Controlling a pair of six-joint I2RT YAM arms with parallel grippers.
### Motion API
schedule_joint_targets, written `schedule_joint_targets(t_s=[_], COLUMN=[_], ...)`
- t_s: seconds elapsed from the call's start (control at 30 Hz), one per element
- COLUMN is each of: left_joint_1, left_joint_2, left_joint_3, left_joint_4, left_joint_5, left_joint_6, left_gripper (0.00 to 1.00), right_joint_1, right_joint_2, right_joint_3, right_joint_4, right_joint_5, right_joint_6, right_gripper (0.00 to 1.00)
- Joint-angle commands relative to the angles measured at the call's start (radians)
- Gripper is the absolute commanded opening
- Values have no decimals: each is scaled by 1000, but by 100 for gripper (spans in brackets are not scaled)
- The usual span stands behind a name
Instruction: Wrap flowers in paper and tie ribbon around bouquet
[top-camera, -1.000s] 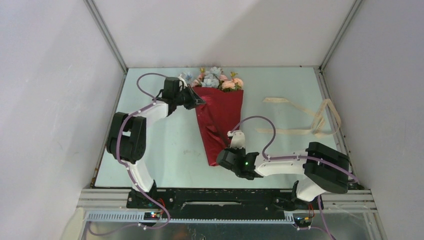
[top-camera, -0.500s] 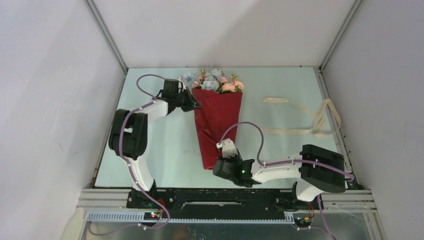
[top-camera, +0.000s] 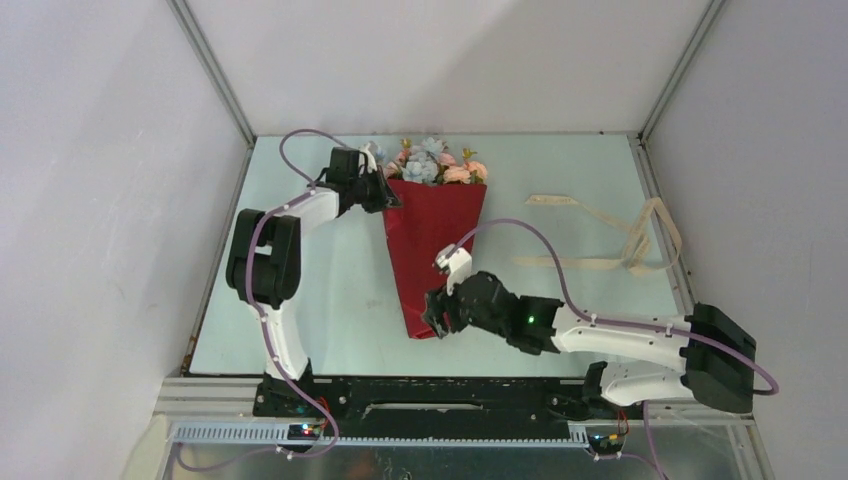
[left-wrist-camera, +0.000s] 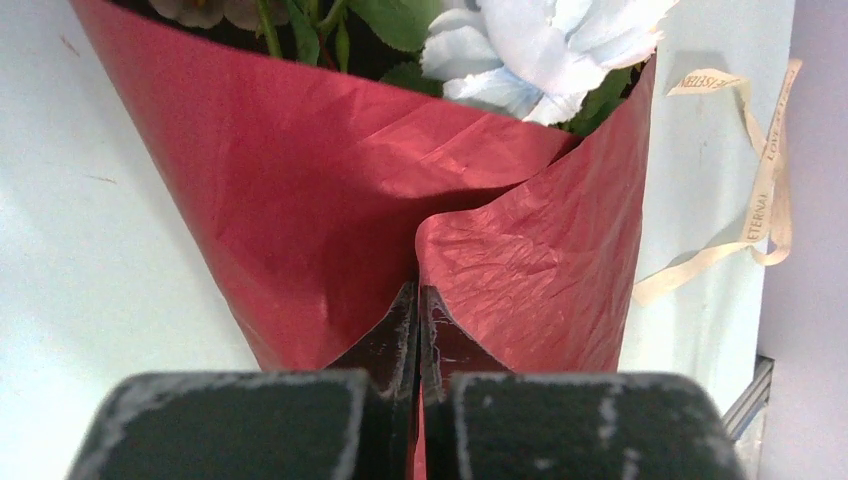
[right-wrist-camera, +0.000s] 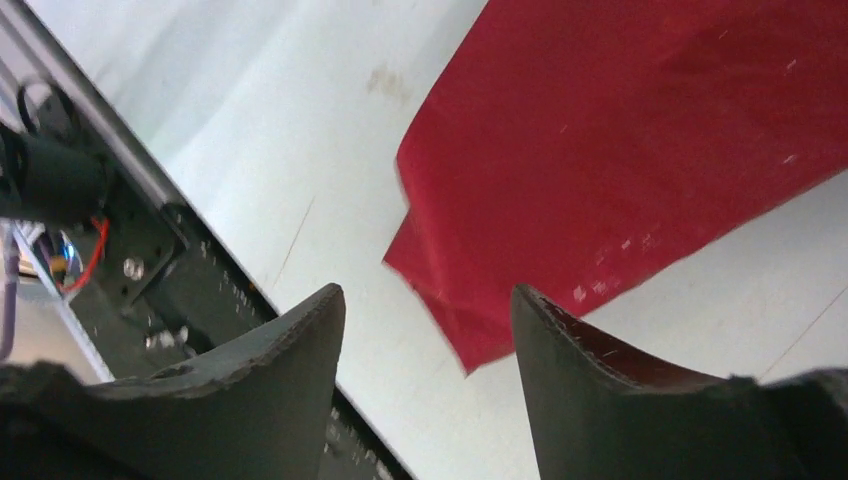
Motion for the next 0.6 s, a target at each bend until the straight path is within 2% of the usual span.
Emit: schedule_joint_targets(t_s=[0.0,0.03,0.07,0.13,0.27,0.4,0.47,0.53,0.57], left_joint_1=[11,12,11,12,10,12,11,12,10], left_joint_2=[14,20,23,29,30,27,22,4,-3], left_joint_3=[53,54,55,52,35,20,12,6,5], left_joint_4=[-44,-49,-51,-55,-53,-52,-53,-61,-65], left_joint_5=[-22,-22,-24,-28,-32,-27,-24,-18,-16], left_joint_6=[88,90,90,90,88,84,85,85,82], left_gripper=[0,0,0,0,0,0,6,20,35], right_joint_1=[-146,-204,-263,-325,-354,-354,-349,-338,-329], right_joint_2=[21,57,77,155,322,447,474,488,489], right_joint_3=[10,10,10,19,61,74,74,74,74], right_joint_4=[159,199,222,292,341,319,288,257,250], right_joint_5=[-192,-221,-253,-363,-420,-397,-366,-330,-323], right_joint_6=[-21,-11,6,20,3,-1,-13,-33,-40], right_gripper=[60,58,50,44,41,40,40,41,41])
